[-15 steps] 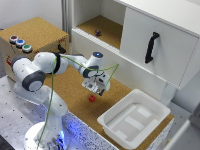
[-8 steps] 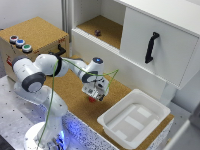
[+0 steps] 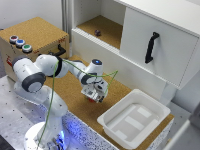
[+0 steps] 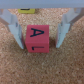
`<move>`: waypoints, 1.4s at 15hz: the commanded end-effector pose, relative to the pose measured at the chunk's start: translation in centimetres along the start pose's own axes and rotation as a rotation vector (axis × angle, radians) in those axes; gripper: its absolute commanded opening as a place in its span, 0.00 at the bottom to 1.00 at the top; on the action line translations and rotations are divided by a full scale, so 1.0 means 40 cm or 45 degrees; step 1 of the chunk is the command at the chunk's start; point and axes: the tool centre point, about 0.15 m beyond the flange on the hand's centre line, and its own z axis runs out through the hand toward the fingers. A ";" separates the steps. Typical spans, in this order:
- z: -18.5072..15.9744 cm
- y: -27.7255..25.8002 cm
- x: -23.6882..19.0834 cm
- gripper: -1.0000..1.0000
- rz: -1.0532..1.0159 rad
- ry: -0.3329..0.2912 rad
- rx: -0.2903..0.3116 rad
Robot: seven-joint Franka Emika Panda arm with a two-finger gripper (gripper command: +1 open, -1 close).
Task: Stack the pink block on top of the yellow block
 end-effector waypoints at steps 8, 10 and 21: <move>-0.198 -0.056 0.073 0.00 0.153 0.073 -0.072; -0.178 -0.073 0.114 0.00 0.143 0.039 -0.061; -0.115 -0.094 0.294 0.00 0.150 0.003 -0.025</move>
